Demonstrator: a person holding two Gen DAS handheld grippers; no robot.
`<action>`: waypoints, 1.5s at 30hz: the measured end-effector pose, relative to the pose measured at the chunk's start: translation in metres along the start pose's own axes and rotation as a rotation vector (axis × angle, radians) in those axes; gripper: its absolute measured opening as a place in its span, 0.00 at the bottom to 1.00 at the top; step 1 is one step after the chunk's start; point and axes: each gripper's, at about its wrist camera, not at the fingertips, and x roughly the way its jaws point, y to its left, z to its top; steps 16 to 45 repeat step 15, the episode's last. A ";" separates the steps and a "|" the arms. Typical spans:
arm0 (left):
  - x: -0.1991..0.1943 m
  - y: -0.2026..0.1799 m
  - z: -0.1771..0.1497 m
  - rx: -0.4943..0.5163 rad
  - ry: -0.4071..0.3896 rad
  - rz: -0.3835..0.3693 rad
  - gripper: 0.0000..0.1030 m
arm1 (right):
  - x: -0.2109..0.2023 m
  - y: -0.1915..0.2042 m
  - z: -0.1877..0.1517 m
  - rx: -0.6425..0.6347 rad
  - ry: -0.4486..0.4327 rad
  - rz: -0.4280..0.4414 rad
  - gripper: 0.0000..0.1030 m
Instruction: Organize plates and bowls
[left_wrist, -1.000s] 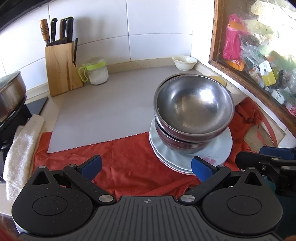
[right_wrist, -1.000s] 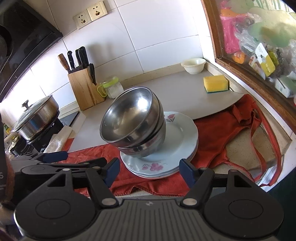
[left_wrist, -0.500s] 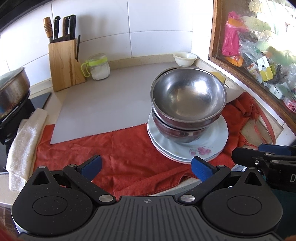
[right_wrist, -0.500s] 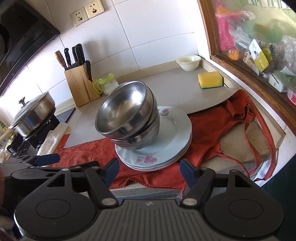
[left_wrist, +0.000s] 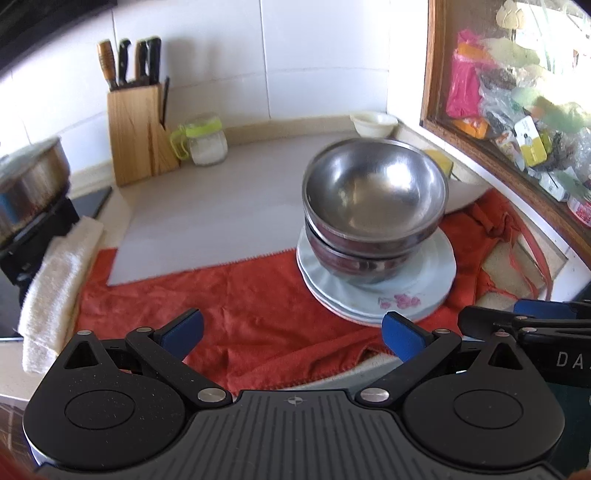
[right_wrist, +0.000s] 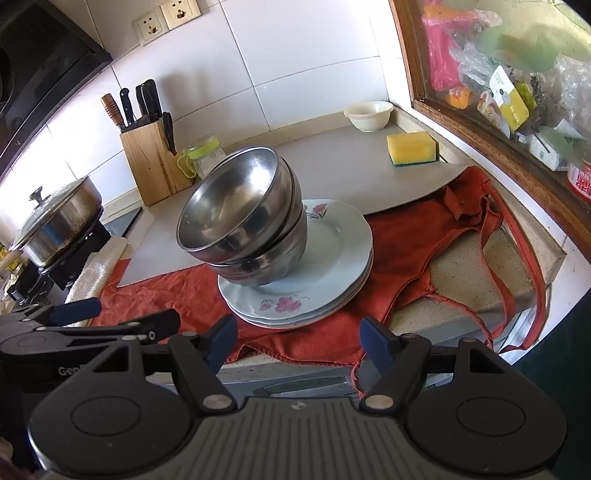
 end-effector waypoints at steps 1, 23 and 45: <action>-0.001 0.000 0.001 0.003 -0.007 0.000 1.00 | 0.000 -0.001 0.001 0.000 -0.002 0.003 0.72; -0.006 0.001 0.002 0.013 -0.053 0.024 1.00 | 0.000 -0.003 0.004 0.011 -0.012 -0.006 0.73; -0.006 0.001 0.002 0.013 -0.053 0.024 1.00 | 0.000 -0.003 0.004 0.011 -0.012 -0.006 0.73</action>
